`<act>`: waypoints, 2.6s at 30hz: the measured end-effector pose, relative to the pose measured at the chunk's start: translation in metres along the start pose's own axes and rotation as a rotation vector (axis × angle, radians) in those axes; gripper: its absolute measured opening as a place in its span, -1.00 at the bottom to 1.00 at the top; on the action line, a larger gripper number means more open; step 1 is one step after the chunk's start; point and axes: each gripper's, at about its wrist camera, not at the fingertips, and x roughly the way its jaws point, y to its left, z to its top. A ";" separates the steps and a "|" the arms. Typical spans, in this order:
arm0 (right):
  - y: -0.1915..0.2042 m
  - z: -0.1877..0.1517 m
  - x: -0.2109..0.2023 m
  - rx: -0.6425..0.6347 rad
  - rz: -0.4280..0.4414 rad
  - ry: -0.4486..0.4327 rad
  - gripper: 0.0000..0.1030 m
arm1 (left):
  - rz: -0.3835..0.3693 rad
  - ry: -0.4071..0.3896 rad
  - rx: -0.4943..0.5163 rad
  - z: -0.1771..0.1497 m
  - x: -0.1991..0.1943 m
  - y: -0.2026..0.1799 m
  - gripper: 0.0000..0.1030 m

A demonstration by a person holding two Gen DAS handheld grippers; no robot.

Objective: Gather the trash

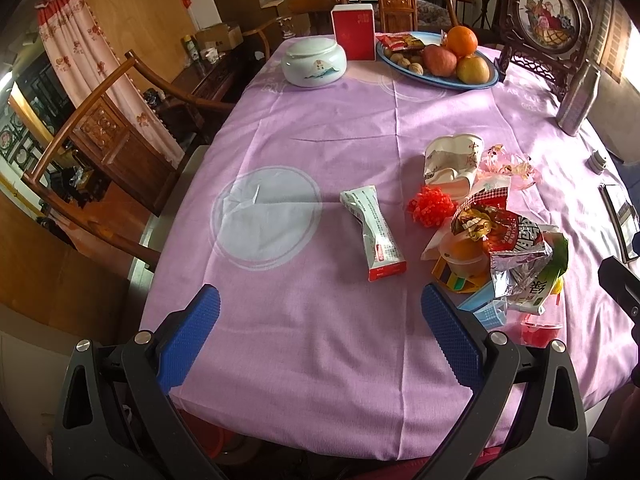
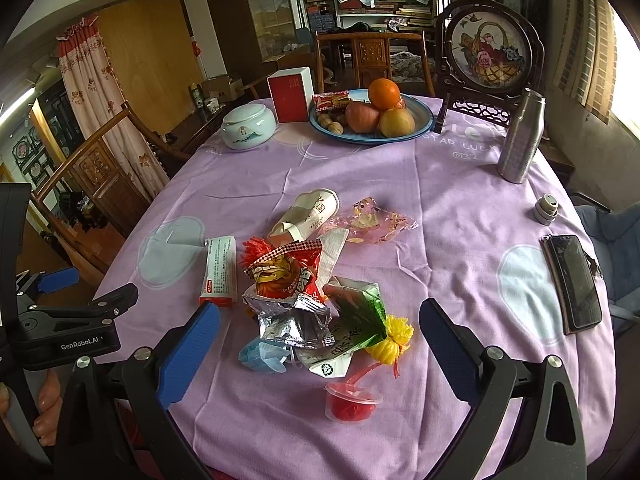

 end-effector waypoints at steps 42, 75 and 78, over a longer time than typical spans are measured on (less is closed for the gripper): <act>-0.114 -0.052 -0.047 0.255 -0.199 0.031 0.89 | -0.349 0.165 0.165 0.040 0.050 -0.128 0.89; -0.106 -0.038 -0.027 0.156 -0.103 0.083 0.89 | -0.161 0.150 0.171 0.018 0.078 -0.103 0.89; -0.105 -0.038 -0.030 0.149 -0.104 0.073 0.89 | -0.235 0.108 0.165 0.026 0.058 -0.105 0.89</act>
